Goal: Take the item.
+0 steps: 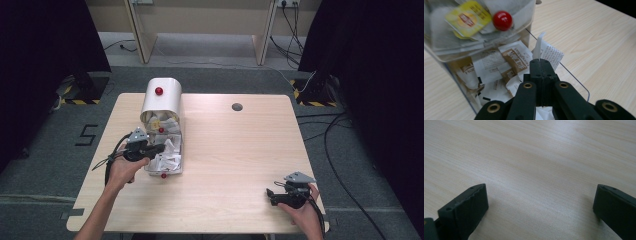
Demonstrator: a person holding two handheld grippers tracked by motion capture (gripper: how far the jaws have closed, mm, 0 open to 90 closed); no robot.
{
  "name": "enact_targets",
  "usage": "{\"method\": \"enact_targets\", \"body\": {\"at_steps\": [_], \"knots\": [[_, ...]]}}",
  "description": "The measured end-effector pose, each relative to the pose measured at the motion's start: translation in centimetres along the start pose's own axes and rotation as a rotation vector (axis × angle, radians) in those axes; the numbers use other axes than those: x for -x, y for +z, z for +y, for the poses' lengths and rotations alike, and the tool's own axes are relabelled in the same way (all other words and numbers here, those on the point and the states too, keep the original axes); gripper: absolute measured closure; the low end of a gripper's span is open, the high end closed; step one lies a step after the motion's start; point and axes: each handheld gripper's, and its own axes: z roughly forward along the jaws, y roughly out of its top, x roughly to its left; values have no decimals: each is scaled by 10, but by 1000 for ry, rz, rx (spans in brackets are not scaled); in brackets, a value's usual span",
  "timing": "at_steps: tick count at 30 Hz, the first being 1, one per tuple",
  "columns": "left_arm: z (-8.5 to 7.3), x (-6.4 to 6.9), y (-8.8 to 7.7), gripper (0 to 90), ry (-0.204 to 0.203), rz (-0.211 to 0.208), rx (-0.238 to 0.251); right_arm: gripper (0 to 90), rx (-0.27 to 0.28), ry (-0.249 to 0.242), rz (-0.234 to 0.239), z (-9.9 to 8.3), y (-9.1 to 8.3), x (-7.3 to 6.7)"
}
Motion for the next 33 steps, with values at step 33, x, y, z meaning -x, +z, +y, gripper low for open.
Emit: {"method": "enact_targets", "body": {"at_steps": [33], "knots": [[-16, -43, -91, 895, -76, 136, 152, 7, -1, 4, -1, 0, 0, 0]]}}
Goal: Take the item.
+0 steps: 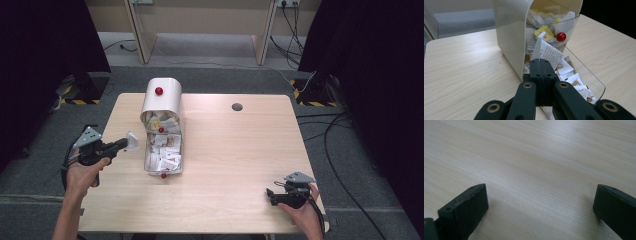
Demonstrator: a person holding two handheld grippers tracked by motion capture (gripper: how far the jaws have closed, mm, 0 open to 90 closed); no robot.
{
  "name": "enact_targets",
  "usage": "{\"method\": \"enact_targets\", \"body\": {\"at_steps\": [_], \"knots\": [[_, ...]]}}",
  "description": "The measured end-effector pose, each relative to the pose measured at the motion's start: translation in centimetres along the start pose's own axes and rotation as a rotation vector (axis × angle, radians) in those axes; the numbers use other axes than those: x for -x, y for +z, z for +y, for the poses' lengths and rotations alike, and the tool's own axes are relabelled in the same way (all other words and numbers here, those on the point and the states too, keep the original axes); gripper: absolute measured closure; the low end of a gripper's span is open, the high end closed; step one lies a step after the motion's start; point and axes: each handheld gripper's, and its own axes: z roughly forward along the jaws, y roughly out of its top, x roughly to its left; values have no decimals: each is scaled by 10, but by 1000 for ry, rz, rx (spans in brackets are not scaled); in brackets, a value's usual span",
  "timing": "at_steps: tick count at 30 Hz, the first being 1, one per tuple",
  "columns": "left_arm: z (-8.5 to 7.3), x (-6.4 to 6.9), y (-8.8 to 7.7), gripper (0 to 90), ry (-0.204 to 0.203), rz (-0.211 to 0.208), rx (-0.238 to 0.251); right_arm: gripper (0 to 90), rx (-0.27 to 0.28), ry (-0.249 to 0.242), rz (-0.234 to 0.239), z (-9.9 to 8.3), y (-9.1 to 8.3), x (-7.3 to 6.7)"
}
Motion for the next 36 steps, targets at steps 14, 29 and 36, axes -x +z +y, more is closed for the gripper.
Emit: {"method": "enact_targets", "body": {"at_steps": [14, 29, 36], "knots": [[-12, -6, -11, 894, -25, 41, 45, 7, 0, -2, 0, 0, 0, 0], [-26, -18, -12, 894, -56, 67, 25, 7, 1, -1, 0, 0, 0, 0], [-34, -28, -13, 895, -83, 85, 23, 7, 1, -2, 0, 0, 0, 0]]}}
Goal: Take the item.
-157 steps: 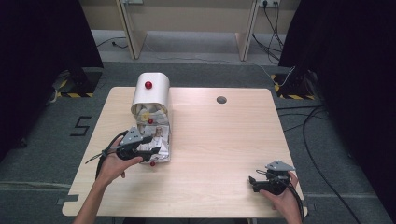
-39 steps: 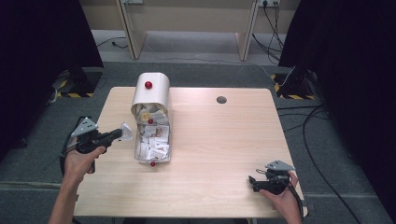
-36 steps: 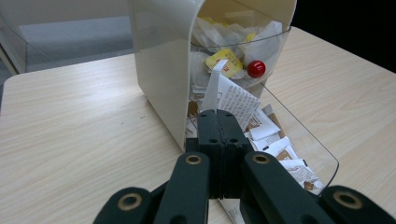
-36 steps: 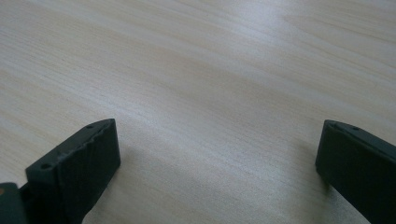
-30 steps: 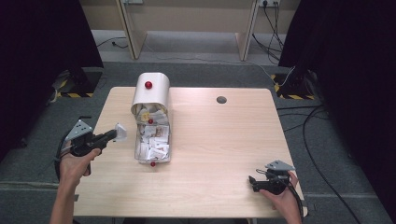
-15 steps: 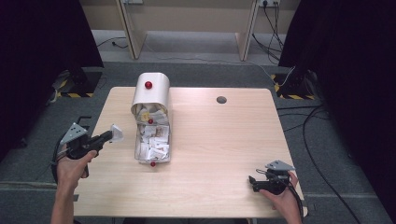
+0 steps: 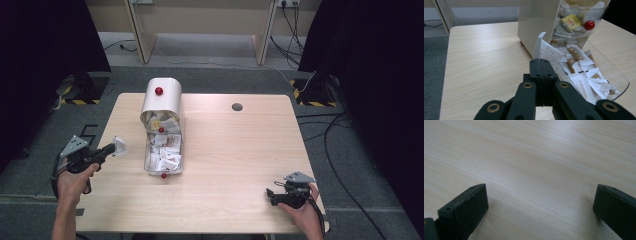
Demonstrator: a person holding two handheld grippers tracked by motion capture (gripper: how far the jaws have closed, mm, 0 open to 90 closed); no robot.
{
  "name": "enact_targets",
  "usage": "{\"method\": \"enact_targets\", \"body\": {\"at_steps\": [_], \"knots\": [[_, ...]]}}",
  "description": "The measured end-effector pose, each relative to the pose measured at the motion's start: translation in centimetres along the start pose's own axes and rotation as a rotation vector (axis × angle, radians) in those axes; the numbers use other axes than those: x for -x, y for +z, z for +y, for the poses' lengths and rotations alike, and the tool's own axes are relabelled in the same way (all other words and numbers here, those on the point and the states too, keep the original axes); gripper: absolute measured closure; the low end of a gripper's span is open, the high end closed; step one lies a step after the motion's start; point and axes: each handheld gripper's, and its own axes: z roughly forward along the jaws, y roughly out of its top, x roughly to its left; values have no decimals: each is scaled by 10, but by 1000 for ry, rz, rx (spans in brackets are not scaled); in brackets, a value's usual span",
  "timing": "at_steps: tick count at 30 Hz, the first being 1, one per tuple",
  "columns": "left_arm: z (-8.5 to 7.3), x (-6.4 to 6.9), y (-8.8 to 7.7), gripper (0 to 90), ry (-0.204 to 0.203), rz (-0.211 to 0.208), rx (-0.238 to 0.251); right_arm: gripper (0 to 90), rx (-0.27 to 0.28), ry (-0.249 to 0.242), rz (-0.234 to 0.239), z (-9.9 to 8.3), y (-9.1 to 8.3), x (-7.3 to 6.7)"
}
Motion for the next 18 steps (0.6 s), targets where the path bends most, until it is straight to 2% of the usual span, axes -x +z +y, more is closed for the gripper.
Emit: {"method": "enact_targets", "body": {"at_steps": [9, 13, 18], "knots": [[-13, -14, 8, 894, -21, 29, -27, 7, 0, 0, 0, 0, 0, 0], [-21, -22, 10, 894, -43, 32, -35, 7, 0, 1, 0, 0, 0, 0], [-25, -25, 13, 893, -51, 30, -49, 7, 0, 1, 0, 0, 0, 0]]}}
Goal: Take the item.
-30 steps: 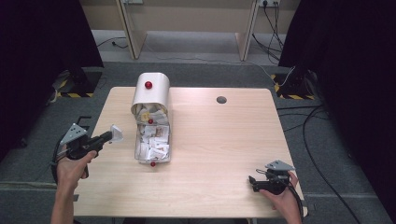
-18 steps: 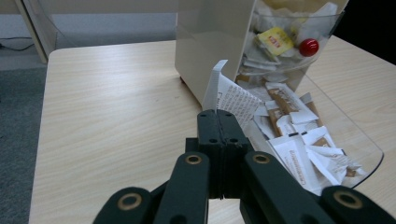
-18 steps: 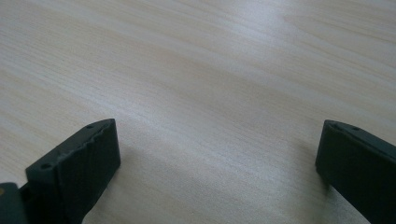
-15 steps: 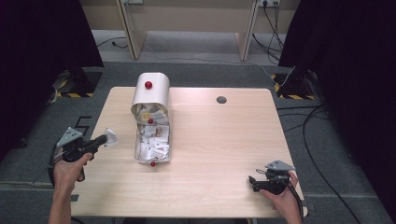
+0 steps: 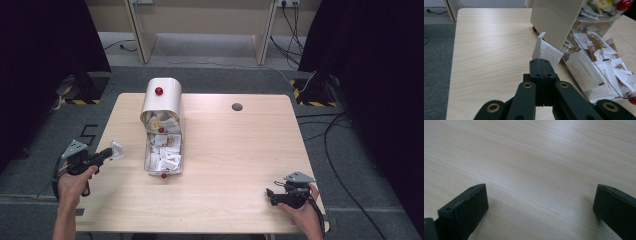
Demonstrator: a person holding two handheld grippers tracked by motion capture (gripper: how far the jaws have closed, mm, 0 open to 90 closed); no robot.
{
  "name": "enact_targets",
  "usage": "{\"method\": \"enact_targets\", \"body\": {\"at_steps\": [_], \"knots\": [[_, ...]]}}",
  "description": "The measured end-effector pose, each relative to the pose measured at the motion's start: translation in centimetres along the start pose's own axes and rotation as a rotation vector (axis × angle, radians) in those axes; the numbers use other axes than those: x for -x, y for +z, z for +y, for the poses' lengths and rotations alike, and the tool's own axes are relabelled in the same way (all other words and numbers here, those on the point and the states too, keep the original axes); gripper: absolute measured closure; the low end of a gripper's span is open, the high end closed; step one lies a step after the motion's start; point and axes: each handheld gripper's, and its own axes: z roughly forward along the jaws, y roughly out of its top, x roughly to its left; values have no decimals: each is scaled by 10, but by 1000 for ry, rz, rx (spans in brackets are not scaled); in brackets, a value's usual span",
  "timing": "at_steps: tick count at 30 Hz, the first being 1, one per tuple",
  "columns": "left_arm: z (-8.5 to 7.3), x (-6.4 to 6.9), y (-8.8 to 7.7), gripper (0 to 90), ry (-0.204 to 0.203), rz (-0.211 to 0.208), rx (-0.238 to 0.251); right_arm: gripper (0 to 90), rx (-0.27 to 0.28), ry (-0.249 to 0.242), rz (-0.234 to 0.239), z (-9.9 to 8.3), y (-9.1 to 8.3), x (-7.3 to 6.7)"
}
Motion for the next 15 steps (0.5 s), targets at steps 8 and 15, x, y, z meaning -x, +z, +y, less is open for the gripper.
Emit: {"method": "enact_targets", "body": {"at_steps": [8, 15], "knots": [[-8, -1, 10, 893, -3, -6, -36, 7, 0, 0, 0, 0, 0, 0], [-18, -1, 22, 893, -7, -17, -67, 7, 0, -1, 0, 0, 0, 0]]}}
